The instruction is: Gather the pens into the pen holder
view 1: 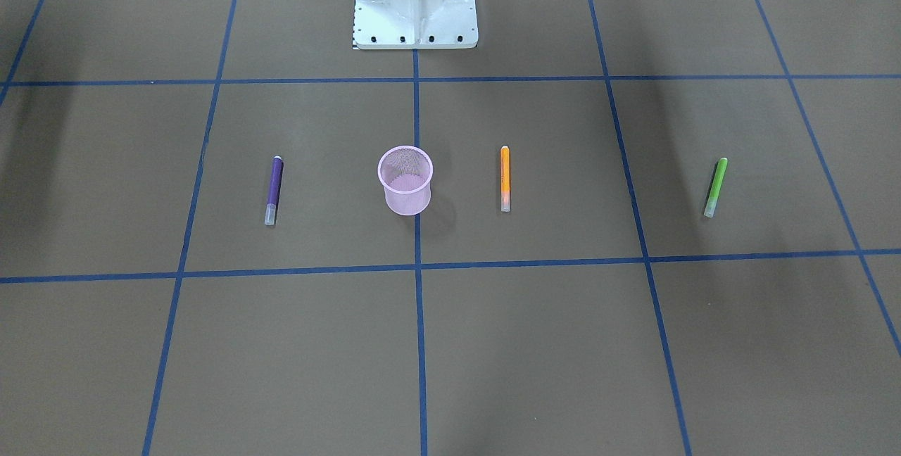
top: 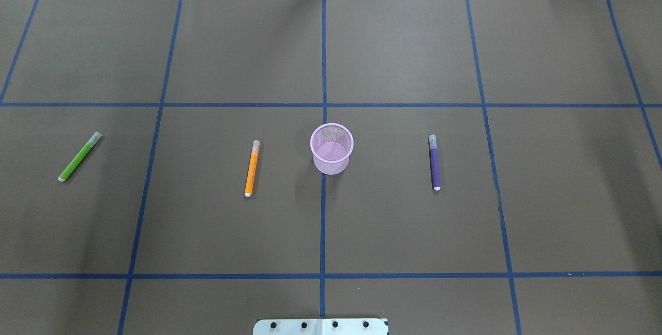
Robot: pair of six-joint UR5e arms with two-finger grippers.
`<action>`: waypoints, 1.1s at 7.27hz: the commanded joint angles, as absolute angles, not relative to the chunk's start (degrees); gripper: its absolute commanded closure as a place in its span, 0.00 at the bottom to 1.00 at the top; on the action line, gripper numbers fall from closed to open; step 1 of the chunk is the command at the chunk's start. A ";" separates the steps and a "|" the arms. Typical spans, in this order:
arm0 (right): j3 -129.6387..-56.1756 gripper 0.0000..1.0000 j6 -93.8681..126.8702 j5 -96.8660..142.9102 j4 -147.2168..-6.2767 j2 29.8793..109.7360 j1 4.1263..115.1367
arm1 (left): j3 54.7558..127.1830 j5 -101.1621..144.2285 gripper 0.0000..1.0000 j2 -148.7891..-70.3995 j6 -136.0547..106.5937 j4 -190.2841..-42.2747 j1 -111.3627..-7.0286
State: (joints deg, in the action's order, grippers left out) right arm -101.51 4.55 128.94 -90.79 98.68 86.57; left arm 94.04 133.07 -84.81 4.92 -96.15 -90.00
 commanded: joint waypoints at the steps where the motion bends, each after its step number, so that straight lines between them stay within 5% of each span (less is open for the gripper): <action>1: -101.60 0.00 4.48 128.94 -90.79 98.53 86.49 | 94.13 132.98 0.00 -84.99 4.92 -96.15 -90.00; 8: -100.99 0.00 4.49 128.85 -73.80 97.11 86.48 | 93.43 133.15 0.00 -86.57 4.22 -115.00 -90.09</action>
State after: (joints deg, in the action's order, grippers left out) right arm -101.28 4.88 128.83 -80.68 96.93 86.47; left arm 93.63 133.14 -85.74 4.30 -109.16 -90.02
